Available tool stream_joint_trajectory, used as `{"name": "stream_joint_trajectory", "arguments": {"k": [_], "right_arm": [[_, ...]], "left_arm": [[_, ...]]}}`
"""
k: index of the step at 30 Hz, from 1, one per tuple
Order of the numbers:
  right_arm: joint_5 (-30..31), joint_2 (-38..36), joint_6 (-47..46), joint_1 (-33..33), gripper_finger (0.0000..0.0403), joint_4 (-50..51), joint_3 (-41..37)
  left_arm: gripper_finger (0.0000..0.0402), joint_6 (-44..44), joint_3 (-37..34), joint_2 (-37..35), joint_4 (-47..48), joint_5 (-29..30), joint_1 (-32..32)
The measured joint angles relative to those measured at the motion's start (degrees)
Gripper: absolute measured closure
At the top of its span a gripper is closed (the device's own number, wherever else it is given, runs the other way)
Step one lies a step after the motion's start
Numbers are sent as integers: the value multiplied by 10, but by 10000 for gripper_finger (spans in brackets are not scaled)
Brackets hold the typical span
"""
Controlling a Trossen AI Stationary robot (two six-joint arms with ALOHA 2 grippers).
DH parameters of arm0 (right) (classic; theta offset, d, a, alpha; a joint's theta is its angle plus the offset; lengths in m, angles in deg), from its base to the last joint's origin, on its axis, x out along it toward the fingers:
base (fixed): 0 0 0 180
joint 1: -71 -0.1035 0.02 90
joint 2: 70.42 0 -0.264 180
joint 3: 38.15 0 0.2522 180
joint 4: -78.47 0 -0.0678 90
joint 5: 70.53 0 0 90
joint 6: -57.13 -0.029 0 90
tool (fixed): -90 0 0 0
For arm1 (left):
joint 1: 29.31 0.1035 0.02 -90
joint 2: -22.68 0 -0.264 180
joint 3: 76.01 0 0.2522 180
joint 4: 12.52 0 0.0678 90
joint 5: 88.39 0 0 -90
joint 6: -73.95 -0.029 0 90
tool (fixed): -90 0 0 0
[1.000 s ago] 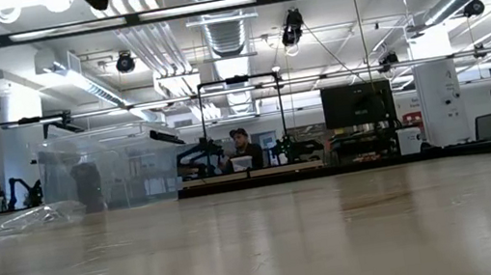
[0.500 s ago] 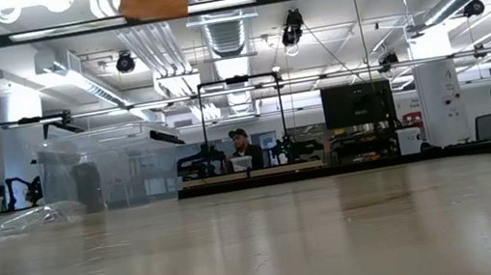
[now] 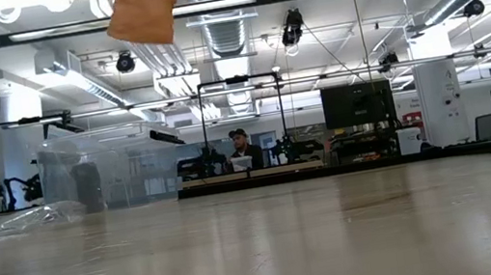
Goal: Roll bandage
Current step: Roll the orange bandage
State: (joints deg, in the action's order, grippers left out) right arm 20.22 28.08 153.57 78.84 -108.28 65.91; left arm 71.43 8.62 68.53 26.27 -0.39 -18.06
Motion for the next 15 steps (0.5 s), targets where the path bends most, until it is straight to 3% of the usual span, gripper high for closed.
{"name": "stream_joint_trajectory", "arguments": {"k": [10,15], "right_arm": [[-148,-14,-629,58,359,144,-3],[-159,-13,-764,72,359,146,-20]], "left_arm": [[128,-123,-26,28,10,20,0],[143,-181,-60,30,-22,21,0]]}}
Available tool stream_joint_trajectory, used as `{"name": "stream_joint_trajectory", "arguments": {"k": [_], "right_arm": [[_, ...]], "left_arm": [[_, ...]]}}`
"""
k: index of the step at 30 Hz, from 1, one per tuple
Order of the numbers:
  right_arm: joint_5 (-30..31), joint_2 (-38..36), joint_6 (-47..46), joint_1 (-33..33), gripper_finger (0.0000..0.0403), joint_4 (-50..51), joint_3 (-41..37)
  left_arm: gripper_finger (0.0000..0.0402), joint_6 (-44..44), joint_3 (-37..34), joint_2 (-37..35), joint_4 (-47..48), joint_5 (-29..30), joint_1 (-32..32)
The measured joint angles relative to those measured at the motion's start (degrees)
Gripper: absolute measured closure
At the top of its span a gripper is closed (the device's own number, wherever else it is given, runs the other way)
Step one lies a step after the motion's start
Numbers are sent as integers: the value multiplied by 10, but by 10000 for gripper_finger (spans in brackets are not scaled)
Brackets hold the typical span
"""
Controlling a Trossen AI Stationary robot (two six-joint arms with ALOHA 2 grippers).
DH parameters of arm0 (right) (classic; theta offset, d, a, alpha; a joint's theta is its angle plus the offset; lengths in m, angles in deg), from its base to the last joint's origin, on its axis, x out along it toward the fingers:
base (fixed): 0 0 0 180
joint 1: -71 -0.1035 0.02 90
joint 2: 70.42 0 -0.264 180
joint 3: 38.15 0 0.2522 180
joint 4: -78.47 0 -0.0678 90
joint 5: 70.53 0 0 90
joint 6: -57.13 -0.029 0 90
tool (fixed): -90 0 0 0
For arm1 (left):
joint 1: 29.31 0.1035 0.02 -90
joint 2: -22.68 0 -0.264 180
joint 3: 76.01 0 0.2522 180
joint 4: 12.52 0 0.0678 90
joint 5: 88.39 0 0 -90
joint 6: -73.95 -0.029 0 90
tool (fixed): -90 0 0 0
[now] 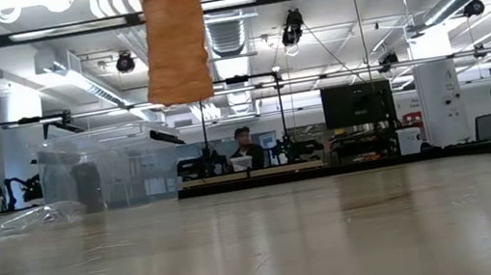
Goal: Roll bandage
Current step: Roll the orange bandage
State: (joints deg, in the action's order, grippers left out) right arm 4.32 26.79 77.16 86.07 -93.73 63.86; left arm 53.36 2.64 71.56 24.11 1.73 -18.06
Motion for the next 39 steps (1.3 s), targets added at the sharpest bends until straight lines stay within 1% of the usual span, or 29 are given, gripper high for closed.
{"name": "stream_joint_trajectory", "arguments": {"k": [5,9,15,19,22,25,29,32,35,39], "right_arm": [[-3,3,-30,-10,346,-2,-5],[-3,4,-36,-18,334,1,-5],[-3,4,-43,-18,351,0,-5],[-3,4,-48,-18,346,-2,-5],[-3,4,-59,-18,332,-3,-5],[-2,4,-65,-18,325,-1,-5],[0,4,-66,-18,325,1,-5],[0,2,-66,-18,329,-2,-5],[-2,0,-67,-20,330,-6,-5],[-3,0,-67,-20,322,-6,-5]], "left_arm": [[156,-28,-35,11,-55,4,7],[164,-30,-37,31,-55,4,10],[178,-31,-37,46,-41,5,10],[196,-31,-37,45,-42,15,10],[219,-31,-37,47,-43,40,10],[255,-35,-37,54,-45,47,10],[310,-36,-37,62,-54,48,10],[335,-35,-37,59,-59,46,10],[335,-16,-37,53,-67,42,9],[311,-4,-37,48,-57,39,9]]}}
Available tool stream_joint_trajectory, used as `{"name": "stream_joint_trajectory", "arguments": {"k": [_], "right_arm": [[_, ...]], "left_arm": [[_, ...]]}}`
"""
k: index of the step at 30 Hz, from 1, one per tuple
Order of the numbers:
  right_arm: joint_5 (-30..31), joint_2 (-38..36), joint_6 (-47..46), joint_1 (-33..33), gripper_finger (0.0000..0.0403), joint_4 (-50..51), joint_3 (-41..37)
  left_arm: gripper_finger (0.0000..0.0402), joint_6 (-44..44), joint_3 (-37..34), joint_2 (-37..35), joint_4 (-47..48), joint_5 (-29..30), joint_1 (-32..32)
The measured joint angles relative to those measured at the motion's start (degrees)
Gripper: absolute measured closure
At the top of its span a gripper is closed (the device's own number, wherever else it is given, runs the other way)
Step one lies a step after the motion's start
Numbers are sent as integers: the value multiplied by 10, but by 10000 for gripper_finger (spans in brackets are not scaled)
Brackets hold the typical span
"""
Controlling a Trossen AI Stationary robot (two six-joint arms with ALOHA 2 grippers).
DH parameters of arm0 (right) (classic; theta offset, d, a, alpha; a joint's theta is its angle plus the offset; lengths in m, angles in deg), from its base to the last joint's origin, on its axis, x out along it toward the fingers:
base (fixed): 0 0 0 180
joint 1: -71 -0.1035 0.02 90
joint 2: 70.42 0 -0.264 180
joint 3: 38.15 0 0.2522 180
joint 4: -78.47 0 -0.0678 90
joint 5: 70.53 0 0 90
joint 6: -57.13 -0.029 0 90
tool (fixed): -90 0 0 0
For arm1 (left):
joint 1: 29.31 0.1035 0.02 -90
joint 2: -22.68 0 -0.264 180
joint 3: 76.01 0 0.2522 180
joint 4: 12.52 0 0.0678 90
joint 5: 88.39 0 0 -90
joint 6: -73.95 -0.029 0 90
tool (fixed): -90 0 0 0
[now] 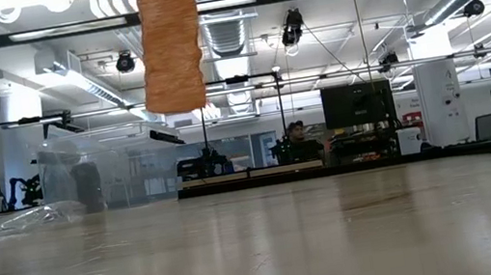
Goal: Roll bandage
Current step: Roll the orange bandage
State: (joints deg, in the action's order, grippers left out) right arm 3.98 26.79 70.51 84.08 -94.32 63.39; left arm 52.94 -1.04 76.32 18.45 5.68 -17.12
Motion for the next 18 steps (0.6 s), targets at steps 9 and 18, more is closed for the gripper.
{"name": "stream_joint_trajectory", "arguments": {"k": [9,18], "right_arm": [[1,0,1,-1,325,7,0],[27,-18,38,-1,247,43,0]], "left_arm": [[313,2,0,9,10,8,0],[371,10,3,-5,13,9,0]]}}
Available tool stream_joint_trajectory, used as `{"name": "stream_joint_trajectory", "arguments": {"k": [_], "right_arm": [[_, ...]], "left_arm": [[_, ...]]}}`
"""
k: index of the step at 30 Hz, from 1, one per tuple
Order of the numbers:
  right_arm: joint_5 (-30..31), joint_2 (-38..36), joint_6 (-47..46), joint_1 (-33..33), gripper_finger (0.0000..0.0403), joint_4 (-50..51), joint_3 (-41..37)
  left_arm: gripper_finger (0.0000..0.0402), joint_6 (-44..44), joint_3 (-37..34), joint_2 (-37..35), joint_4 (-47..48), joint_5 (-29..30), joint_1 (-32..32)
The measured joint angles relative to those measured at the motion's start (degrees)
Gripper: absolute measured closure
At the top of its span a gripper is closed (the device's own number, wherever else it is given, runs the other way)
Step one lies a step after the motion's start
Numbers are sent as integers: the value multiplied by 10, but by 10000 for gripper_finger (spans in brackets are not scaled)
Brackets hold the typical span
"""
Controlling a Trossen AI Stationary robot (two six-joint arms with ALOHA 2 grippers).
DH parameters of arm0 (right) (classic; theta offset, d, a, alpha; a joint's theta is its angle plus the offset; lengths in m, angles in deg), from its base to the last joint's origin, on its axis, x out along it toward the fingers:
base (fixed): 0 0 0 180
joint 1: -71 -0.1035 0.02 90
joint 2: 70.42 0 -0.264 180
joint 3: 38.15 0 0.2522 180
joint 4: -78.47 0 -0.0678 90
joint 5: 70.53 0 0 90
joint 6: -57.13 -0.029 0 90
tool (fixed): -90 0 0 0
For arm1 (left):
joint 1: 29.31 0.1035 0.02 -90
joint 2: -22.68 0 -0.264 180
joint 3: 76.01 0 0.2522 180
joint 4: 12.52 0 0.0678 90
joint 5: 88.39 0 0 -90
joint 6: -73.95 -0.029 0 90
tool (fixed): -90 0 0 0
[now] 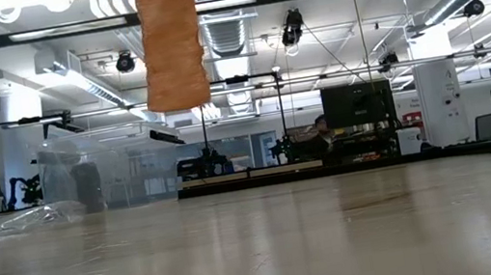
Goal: Roll bandage
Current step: Roll the orange bandage
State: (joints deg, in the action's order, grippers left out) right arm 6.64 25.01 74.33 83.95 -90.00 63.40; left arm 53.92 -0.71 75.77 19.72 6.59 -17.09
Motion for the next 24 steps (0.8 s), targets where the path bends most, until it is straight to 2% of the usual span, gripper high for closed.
{"name": "stream_joint_trajectory", "arguments": {"k": [5,8,10,14,19,24], "right_arm": [[5,4,-6,0,191,9,-7],[6,29,-26,-3,183,-21,-8],[6,42,-35,-4,192,-57,-8],[6,62,-46,-4,248,-108,-7],[7,67,-42,-3,378,-92,-7],[7,68,-39,-3,400,-66,-7]], "left_arm": [[371,13,7,-18,-13,-28,1],[371,29,7,-20,-17,-54,0],[371,42,7,-20,-25,-73,0],[371,83,7,-20,-23,-79,0],[370,117,7,-25,-7,-79,0],[370,129,7,-38,-9,-73,0]]}}
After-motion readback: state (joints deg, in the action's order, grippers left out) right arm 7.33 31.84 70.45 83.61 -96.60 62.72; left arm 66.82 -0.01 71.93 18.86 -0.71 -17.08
